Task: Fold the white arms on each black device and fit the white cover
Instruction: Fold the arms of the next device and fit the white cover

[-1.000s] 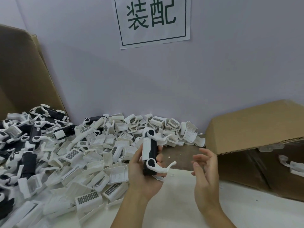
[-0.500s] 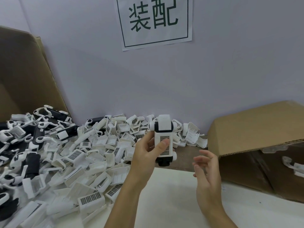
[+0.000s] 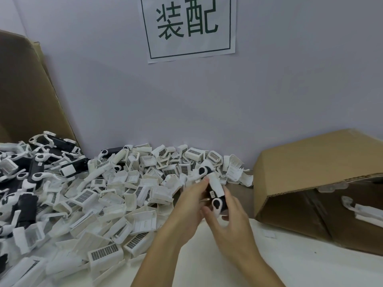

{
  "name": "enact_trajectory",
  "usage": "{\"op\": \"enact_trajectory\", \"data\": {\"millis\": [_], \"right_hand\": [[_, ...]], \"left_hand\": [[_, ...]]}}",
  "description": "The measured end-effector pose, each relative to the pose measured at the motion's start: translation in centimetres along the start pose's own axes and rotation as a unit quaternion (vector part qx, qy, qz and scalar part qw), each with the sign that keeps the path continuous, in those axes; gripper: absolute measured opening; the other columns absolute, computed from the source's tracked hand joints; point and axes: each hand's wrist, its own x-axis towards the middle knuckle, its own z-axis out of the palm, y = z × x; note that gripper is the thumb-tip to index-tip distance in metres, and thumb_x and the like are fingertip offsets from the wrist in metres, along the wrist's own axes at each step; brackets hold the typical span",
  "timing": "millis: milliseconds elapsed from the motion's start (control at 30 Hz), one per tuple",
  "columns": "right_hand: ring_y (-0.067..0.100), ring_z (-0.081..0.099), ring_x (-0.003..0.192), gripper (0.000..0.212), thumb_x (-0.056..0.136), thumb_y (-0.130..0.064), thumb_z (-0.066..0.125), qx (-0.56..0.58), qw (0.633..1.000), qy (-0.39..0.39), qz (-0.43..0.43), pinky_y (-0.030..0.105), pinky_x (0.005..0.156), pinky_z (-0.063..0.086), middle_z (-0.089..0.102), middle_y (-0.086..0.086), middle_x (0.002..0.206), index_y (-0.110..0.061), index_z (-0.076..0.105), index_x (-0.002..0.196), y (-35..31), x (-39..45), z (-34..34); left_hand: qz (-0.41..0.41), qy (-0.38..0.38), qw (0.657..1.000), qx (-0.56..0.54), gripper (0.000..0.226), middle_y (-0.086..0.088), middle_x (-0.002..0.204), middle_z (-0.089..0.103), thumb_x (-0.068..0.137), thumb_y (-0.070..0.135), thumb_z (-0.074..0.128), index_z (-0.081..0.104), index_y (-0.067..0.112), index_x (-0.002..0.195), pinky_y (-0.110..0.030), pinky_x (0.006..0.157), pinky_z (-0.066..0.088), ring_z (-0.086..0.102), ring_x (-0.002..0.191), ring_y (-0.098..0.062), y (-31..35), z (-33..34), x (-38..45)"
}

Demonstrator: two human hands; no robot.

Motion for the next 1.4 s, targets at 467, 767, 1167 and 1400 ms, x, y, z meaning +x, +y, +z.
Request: {"op": "enact_trajectory", "data": {"millis": [467, 767, 1167, 1400], "right_hand": [[0.033, 0.07, 0.084, 0.024, 0.102, -0.026, 0.052, 0.484, 0.817, 0.064, 0.307, 0.046, 0.069, 0.063, 0.07, 0.022, 0.105, -0.006, 0.065, 0.103, -4.1, 4.7, -4.4], [0.04, 0.04, 0.137, 0.051, 0.108, -0.036, 0.025, 0.607, 0.757, 0.218, 0.11, 0.056, 0.108, 0.042, 0.036, 0.022, 0.149, -0.005, 0.034, 0.148, -8.0, 9.9, -16.8], [0.021, 0.071, 0.061, 0.025, 0.101, -0.005, 0.048, 0.122, 0.961, -0.025, 0.246, 0.025, 0.05, 0.05, 0.07, 0.005, 0.089, -0.014, 0.07, 0.094, 0.2, -0.3, 0.3], [0.024, 0.071, 0.06, 0.034, 0.098, 0.006, 0.047, 0.129, 0.967, -0.015, 0.218, 0.026, 0.048, 0.05, 0.072, 0.011, 0.088, -0.01, 0.074, 0.085, 1.1, -0.4, -0.5]], "left_hand": [[0.193, 0.248, 0.948, 0.057, 0.027, -0.007, 0.057, 0.069, 0.096, 0.009, 0.046, 0.066, 0.004, 0.079, -0.026, 0.052, 0.045, 0.062, 0.049, -0.02, 2.4, -3.2, -0.6], [0.172, 0.2, 0.963, 0.063, 0.026, -0.013, 0.061, 0.07, 0.095, 0.012, 0.047, 0.067, 0.001, 0.083, -0.034, 0.059, 0.045, 0.059, 0.051, -0.025, 1.1, -3.1, 0.3], [0.072, 0.181, 0.968, 0.155, 0.024, -0.009, 0.074, 0.075, 0.098, 0.013, 0.049, 0.069, 0.006, 0.087, -0.032, 0.065, 0.046, 0.062, 0.063, -0.02, -0.2, -2.9, 0.9], [0.056, 0.144, 0.954, 0.256, 0.022, -0.006, 0.087, 0.071, 0.099, 0.014, 0.046, 0.067, 0.009, 0.098, -0.025, 0.059, 0.045, 0.061, 0.061, -0.014, -0.6, -2.4, 0.2]]}}
